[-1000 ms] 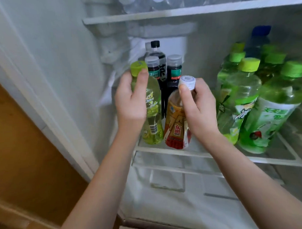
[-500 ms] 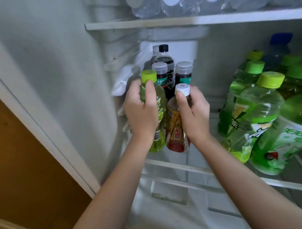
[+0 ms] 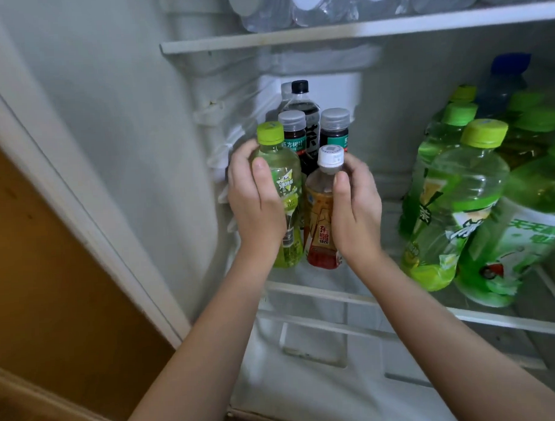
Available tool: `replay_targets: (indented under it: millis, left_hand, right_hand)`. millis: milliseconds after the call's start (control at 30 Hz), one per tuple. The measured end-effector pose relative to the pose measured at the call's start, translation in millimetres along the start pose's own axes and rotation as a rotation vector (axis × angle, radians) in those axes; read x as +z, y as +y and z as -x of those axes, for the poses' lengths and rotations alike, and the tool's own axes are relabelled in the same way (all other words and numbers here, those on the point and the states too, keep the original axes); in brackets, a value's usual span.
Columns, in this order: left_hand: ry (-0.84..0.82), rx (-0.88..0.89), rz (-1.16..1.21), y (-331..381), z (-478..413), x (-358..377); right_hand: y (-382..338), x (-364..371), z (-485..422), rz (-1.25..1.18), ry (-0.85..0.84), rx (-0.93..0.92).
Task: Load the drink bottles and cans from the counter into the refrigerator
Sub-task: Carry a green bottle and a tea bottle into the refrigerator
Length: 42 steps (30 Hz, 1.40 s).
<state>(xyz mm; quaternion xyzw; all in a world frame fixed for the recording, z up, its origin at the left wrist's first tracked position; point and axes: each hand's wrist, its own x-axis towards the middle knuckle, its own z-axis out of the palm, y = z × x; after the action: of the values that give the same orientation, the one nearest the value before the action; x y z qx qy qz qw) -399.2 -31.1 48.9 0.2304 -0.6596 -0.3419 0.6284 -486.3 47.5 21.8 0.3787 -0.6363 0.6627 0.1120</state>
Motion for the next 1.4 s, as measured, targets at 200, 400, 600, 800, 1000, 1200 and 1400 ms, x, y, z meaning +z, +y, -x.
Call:
replay_targets:
  millis: [200, 400, 600, 800, 1000, 1200, 1400]
  left_hand:
    - [-0.043, 0.174, 0.032, 3, 43, -39]
    - [-0.32, 0.06, 0.102, -11, 131, -91]
    - [-0.705, -0.309, 0.092, -23, 212, -131]
    - [-1.39, -0.696, -0.075, -74, 327, -174]
    - [-1.931, -0.893, -0.396, -90, 434, -226]
    - [-2.191, -0.762, -0.632, -67, 485, -258]
    - [-2.342, -0.404, -0.662, -9, 554, -263]
  right_hand:
    - [-8, -38, 40, 0.082, 0.124, 0.04]
    - [-25, -65, 134, 0.073, 0.095, 0.149]
    - [-32, -83, 267, 0.216, 0.037, 0.453]
    - [-43, -134, 437, 0.509, -0.09, 0.951]
    - [-110, -187, 599, 0.604, -0.032, 1.629]
    - [-174, -215, 727, 0.606, 0.2, 1.932]
    - [-224, -236, 809, 0.459, 0.233, 1.995]
